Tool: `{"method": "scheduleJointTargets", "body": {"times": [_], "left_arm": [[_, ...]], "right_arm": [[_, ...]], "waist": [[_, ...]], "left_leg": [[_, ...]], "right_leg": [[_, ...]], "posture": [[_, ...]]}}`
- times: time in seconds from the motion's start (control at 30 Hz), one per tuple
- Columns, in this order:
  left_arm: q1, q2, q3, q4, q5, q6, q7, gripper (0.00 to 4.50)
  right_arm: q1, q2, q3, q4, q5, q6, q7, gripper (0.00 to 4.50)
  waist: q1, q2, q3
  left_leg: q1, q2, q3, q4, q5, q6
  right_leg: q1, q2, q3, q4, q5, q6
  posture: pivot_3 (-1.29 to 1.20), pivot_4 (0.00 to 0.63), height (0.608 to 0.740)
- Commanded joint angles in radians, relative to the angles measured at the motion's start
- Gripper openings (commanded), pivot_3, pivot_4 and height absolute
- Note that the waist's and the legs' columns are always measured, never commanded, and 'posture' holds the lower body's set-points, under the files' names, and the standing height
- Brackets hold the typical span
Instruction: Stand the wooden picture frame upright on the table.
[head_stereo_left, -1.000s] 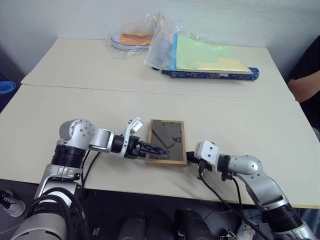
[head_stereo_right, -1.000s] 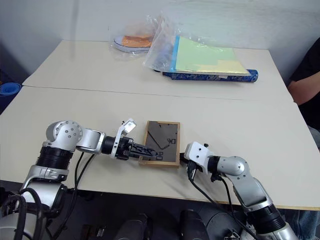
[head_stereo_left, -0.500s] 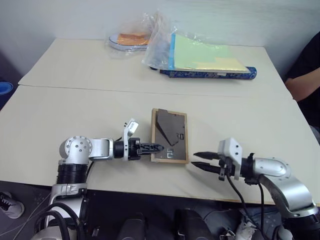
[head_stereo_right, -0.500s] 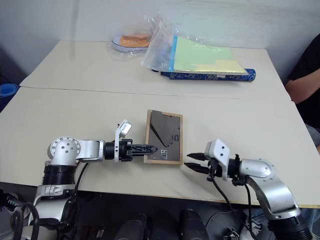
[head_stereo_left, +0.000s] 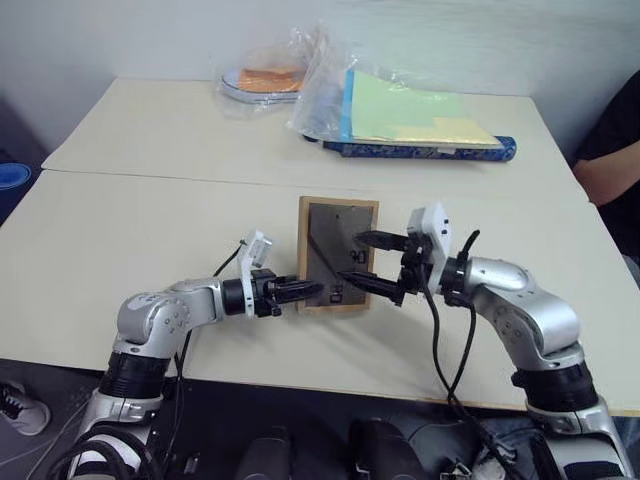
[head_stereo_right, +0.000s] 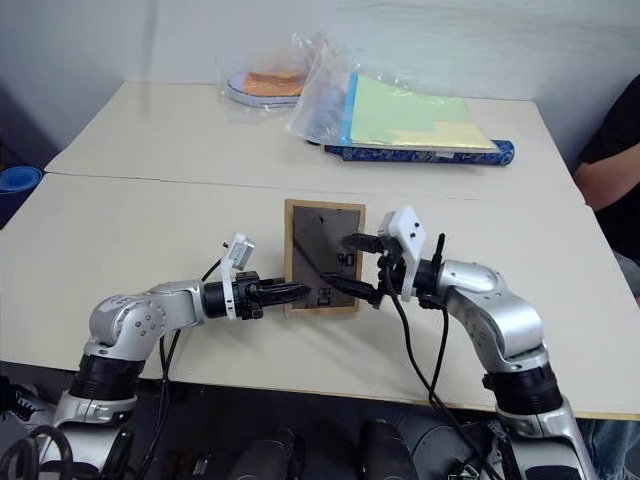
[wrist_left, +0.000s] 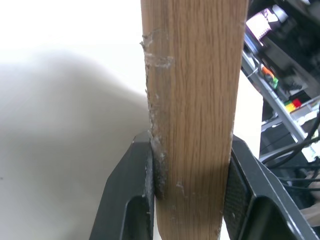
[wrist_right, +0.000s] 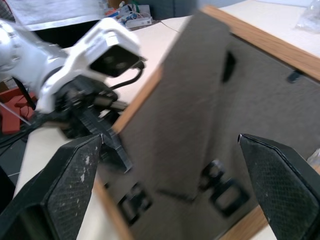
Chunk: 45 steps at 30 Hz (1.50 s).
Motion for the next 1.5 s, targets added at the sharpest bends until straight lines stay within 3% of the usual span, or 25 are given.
{"method": "scheduleJointTargets", "body": {"times": [0.03, 0.3, 0.6, 0.7, 0.87, 0.93, 1.07, 1.2, 1.3, 1.5], "left_arm": [[0.014, 0.033, -0.017, -0.036, 0.057, -0.041, -0.032, 1.27], [-0.015, 0.018, 0.0, 0.004, 0.064, -0.04, -0.04, 1.27], [-0.082, -0.012, 0.098, 0.076, -0.043, 0.092, -0.051, 1.27], [-0.111, -0.025, 0.164, 0.109, -0.139, 0.191, -0.064, 1.27], [-0.175, -0.056, 0.32, 0.193, -0.304, 0.449, 0.03, 1.27], [-0.204, -0.025, 0.346, 0.256, -0.329, 0.574, 0.061, 1.27], [-0.226, 0.15, 0.155, 0.378, -0.506, 0.615, 0.094, 1.27], [-0.264, 0.249, 0.006, 0.44, -0.693, 0.615, 0.112, 1.27], [-0.293, 0.268, -0.056, 0.478, -0.787, 0.615, 0.151, 1.27], [-0.313, 0.28, -0.133, 0.501, -0.948, 0.615, 0.254, 1.27]], "right_arm": [[-0.038, 0.014, 0.016, 0.035, -0.01, -0.029, 0.032, 4.47], [-0.006, 0.038, 0.058, -0.06, 0.057, -0.02, 0.127, 4.47], [0.118, -0.066, 0.013, -0.137, 0.027, -0.131, 0.212, 4.47], [0.119, -0.079, 0.011, -0.104, -0.044, -0.223, 0.204, 4.47], [0.134, -0.059, -0.101, -0.045, -0.069, -0.459, 0.204, 4.47], [0.141, -0.078, -0.152, -0.019, -0.086, -0.56, 0.223, 4.47], [0.14, -0.131, -0.154, 0.102, -0.232, -0.882, 0.288, 4.47], [0.081, -0.118, -0.08, 0.284, -0.428, -1.207, 0.248, 4.47], [0.016, -0.067, -0.02, 0.399, -0.572, -1.396, 0.155, 4.47], [-0.07, 0.008, 0.042, 0.523, -0.719, -1.538, -0.027, 4.47]], "waist": [[-0.003, 0.0, 0.0], [-0.004, 0.0, 0.0], [-0.002, 0.0, 0.0], [-0.006, 0.0, 0.001], [-0.003, -0.001, 0.001], [-0.003, -0.001, 0.001], [-0.004, -0.001, 0.002], [-0.007, -0.001, 0.002], [-0.011, -0.002, 0.003], [-0.026, -0.001, 0.003]], "left_leg": [[0.0, 0.0, 0.0, 0.0, 0.0, 0.0], [0.001, 0.001, 0.0, 0.0, 0.0, 0.0], [0.0, 0.001, 0.0, 0.0, -0.001, 0.001], [0.0, 0.001, 0.0, 0.0, -0.001, 0.001], [-0.001, 0.001, 0.0, 0.0, -0.001, 0.0], [-0.001, 0.001, 0.0, 0.0, -0.001, 0.0], [-0.001, 0.001, 0.0, -0.001, -0.001, 0.0], [-0.001, 0.001, 0.0, -0.001, 0.0, 0.0], [-0.001, 0.001, 0.001, 0.0, 0.0, 0.0], [-0.004, 0.0, 0.001, 0.001, 0.001, -0.002]], "right_leg": [[0.0, 0.0, 0.0, 0.0, 0.0, 0.0], [0.0, 0.001, 0.0, 0.0, 0.0, 0.0], [0.0, 0.001, 0.0, -0.001, 0.0, 0.0], [0.0, 0.001, 0.0, -0.001, 0.0, 0.0], [-0.001, 0.001, 0.0, 0.0, 0.0, 0.0], [-0.001, 0.001, 0.0, 0.0, 0.0, 0.0], [-0.001, 0.001, 0.0, 0.0, 0.0, 0.0], [-0.002, 0.001, 0.0, 0.0, 0.0, 0.0], [-0.004, 0.001, 0.002, 0.0, 0.0, 0.0], [-0.009, 0.001, 0.003, 0.004, 0.0, 0.0]], "posture": [[0.0, 0.15, 0.74], [0.0, 0.15, 0.74], [0.0, 0.15, 0.74], [0.0, 0.15, 0.74], [0.0, 0.15, 0.74], [0.0, 0.15, 0.74], [0.0, 0.15, 0.74], [0.0, 0.15, 0.74], [0.0, 0.15, 0.74], [0.0, 0.15, 0.74]]}}
